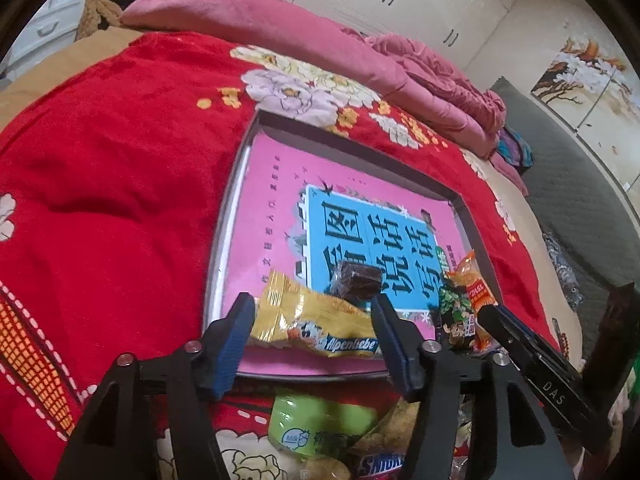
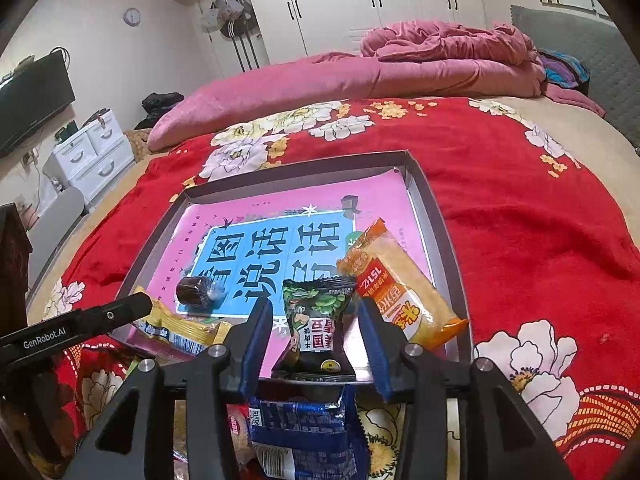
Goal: Organize snacks
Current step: 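Lower the green pea bag into the tray and open the right tool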
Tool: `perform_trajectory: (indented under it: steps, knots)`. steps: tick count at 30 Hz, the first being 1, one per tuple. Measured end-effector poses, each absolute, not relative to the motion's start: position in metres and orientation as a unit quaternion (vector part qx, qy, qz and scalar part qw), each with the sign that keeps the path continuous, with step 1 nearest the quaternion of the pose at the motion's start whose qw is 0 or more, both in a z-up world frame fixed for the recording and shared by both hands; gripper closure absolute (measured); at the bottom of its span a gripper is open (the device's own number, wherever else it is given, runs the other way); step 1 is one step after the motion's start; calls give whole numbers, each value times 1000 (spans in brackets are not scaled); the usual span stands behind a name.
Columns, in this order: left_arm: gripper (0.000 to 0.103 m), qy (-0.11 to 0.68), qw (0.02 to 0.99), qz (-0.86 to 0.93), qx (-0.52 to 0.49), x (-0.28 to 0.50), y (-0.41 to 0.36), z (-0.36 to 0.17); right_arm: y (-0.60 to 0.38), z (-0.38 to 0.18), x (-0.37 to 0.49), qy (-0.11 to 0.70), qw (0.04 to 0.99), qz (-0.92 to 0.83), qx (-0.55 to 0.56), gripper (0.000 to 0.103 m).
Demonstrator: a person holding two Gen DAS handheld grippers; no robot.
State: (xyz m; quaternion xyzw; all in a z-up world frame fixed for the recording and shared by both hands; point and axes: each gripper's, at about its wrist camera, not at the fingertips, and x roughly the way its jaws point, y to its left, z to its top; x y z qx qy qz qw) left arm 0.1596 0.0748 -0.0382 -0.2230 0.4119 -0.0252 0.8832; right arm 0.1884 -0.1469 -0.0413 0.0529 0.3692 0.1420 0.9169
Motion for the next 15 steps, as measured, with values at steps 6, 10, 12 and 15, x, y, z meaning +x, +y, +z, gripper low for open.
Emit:
perform_trajectory:
  steps: [6, 10, 12, 15]
  knots:
    - [32, 396, 892, -24, -216, 155, 76, -30, -149, -39, 187, 366, 918, 139, 56, 52]
    - [30, 390, 898, -19, -201, 153, 73, -26, -150, -38, 187, 364, 920, 136, 57, 48]
    - [28, 385, 902, -16, -194, 151, 72, -23, -151, -38, 186, 362, 920, 135, 57, 46]
    - [26, 375, 908, -12, -186, 148, 71, -18, -152, -36, 185, 359, 922, 133, 58, 41]
